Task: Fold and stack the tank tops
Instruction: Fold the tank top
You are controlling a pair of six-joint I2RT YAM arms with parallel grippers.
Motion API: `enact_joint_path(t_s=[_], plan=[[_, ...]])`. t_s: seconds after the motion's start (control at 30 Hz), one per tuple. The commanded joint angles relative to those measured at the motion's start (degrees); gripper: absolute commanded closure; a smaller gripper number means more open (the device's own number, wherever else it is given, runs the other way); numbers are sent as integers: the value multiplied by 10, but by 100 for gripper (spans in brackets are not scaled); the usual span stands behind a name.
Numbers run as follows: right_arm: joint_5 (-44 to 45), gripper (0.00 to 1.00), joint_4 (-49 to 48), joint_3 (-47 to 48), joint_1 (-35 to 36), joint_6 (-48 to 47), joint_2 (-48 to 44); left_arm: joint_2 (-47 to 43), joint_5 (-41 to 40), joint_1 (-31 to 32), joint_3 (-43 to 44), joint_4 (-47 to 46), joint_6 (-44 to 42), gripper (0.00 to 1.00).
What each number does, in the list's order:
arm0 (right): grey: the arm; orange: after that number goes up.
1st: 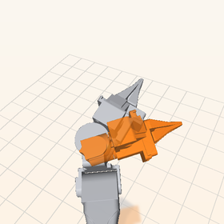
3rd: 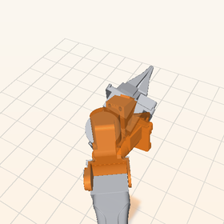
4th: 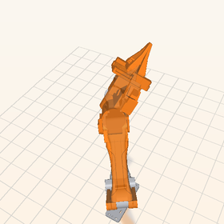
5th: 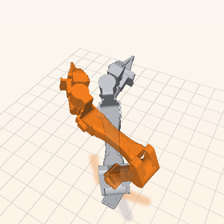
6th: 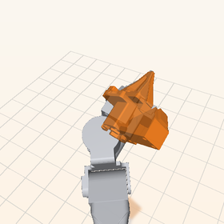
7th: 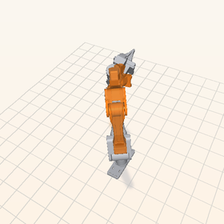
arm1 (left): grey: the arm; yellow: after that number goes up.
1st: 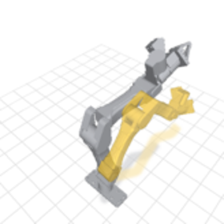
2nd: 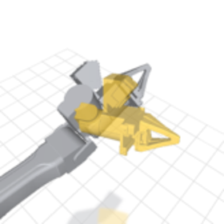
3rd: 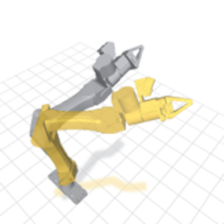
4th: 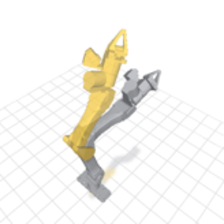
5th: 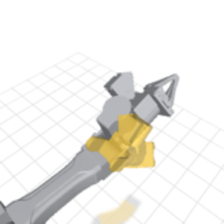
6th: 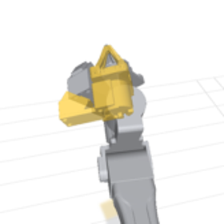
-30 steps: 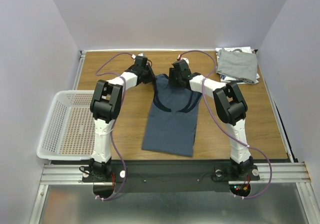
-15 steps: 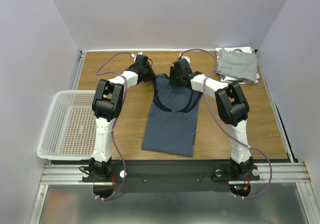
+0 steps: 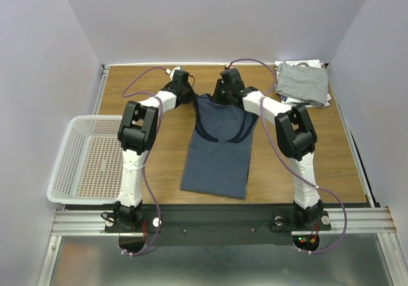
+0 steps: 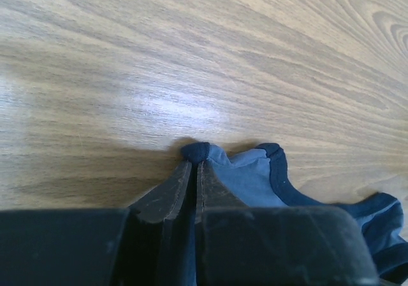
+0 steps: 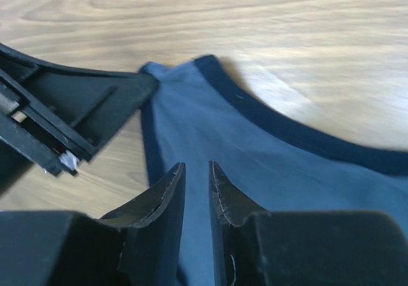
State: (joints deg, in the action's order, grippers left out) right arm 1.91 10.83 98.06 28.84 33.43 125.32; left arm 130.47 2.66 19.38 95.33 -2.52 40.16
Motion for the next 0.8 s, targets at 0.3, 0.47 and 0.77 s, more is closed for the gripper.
enact_joint_path(t_s=[0.3, 0.47, 0.77], plan=[[-72, 74, -56, 97, -4, 72, 128, -102, -17, 6, -24, -49, 2, 91], [-96, 62, -90, 99, -5, 90, 144, -104, -16, 15, -24, -51, -9, 91], [-110, 37, -101, 98, -18, 119, 144, -65, 4, 30, 4, -51, -11, 73]])
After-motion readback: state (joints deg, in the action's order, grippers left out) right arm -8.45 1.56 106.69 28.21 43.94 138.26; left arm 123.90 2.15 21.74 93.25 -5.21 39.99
